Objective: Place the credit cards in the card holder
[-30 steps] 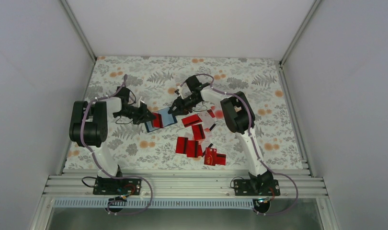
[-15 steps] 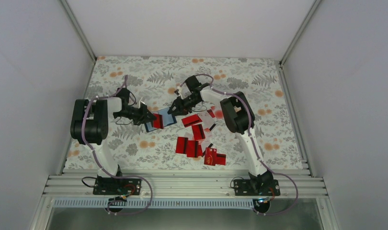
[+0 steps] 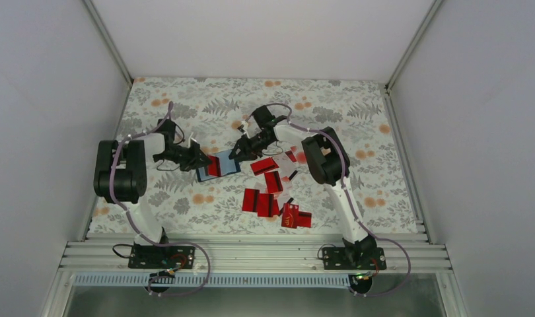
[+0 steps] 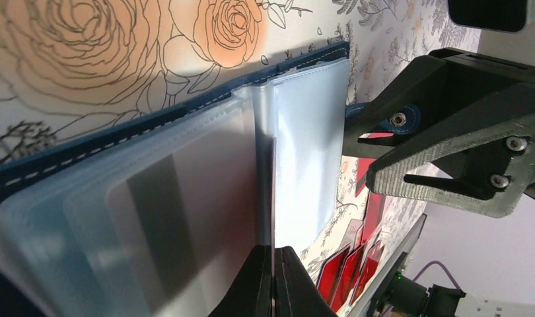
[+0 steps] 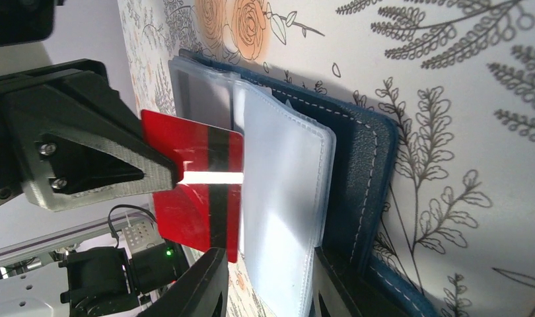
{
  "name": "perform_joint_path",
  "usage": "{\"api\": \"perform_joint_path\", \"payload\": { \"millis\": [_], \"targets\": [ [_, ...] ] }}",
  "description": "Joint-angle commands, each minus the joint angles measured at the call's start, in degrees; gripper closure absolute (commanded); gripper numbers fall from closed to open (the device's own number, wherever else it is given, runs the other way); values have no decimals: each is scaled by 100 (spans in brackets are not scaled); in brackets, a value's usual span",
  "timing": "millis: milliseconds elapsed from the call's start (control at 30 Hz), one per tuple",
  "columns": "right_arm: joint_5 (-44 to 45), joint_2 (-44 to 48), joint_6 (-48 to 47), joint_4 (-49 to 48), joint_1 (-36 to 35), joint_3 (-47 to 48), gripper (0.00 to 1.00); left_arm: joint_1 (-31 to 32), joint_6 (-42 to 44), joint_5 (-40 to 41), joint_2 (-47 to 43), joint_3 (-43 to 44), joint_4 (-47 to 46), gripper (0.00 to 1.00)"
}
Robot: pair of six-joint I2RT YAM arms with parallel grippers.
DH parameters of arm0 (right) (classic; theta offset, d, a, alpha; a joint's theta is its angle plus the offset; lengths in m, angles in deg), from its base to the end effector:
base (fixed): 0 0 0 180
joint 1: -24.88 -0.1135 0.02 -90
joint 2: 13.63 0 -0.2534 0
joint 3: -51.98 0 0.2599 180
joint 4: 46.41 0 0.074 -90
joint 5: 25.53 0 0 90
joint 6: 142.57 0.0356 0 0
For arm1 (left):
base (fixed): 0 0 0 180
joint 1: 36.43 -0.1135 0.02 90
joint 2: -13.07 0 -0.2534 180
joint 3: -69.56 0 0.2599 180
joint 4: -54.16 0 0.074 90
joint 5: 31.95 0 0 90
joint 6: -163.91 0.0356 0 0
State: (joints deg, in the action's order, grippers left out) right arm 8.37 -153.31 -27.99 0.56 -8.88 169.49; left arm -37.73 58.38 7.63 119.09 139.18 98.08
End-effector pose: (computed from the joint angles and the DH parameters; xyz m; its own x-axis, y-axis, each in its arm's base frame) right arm 0.3887 0.2954 0.0917 -0.9376 -0.3477 -0.0012 -0.1822 0.4883 0.8534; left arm 0.3159 -0.0203 0.1075 -0.9803 -0.1929 0.0414 -0.1530 0.6106 -0.7770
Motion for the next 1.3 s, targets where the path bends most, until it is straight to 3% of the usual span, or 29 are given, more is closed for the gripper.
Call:
{"api": "perform_joint_path", "payload": {
  "millis": [0, 467, 1267],
  "targets": [
    [459, -378, 27, 234, -147, -198, 66, -114, 264, 373, -378, 73, 458, 98],
    [472, -407, -23, 322, -149, -194, 66, -164, 463, 27, 179, 155, 345, 98],
    [450, -506, -81, 363, -153, -141, 67, -160, 412, -67, -441, 0, 335, 98]
  ]
}}
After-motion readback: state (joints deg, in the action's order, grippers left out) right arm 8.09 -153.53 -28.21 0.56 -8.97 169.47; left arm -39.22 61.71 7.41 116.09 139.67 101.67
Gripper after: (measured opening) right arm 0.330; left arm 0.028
